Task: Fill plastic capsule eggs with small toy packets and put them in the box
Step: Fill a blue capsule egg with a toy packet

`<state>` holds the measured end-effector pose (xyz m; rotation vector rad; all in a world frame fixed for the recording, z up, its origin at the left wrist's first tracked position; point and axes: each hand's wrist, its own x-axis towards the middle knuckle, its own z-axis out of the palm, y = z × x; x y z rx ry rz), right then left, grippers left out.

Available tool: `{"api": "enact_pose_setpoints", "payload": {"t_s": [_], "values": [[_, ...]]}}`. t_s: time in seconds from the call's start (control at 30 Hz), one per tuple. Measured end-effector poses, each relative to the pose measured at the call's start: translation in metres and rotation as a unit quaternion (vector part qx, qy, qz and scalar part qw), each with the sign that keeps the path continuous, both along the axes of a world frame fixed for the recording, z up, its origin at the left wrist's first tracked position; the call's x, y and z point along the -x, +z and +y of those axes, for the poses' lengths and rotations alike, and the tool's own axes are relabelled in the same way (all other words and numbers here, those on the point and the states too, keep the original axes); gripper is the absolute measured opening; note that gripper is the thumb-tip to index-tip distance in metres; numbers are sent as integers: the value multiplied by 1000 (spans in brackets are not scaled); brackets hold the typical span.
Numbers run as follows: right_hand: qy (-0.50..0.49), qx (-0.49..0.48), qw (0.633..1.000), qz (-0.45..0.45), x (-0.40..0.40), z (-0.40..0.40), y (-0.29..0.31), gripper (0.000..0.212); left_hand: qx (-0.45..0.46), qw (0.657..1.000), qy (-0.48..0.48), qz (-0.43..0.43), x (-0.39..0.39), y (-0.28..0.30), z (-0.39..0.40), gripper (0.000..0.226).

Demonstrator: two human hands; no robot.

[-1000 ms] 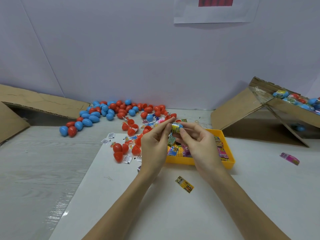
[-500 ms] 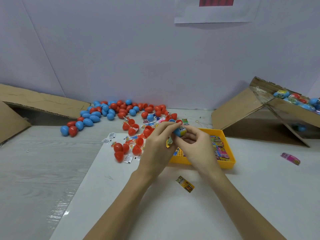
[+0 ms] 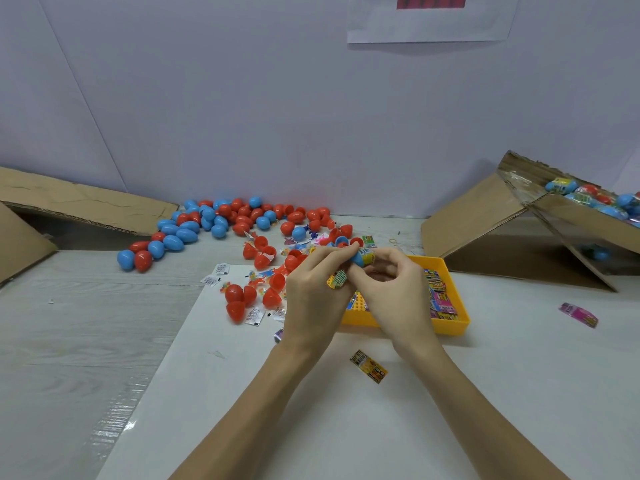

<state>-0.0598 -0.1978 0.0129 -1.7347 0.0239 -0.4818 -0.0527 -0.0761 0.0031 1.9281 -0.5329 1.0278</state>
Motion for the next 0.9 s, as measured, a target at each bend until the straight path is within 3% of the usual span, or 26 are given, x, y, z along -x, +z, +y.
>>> {"api": "enact_pose_setpoints", "payload": {"t_s": [0.27,0.43,0.57,0.73,0.9], "values": [[27,9,1000,-9,1,-5,3,20,-34,998,-50,2,-4,-3,4,45],[43,13,999,-1,-1,-6,3,29,-40,999,-35,7,-5,-4,3,44],[110,-96,987,59,-3,-10,8,29,49,995,-52,70,-8,1,8,37],[84,-81,992,40,-5,-15,7,21,77,961,-180,195,-9,7,8,49],[105,-37,994,10,-5,-19,8,29,119,962,-128,210,-8,6,6,33]]}}
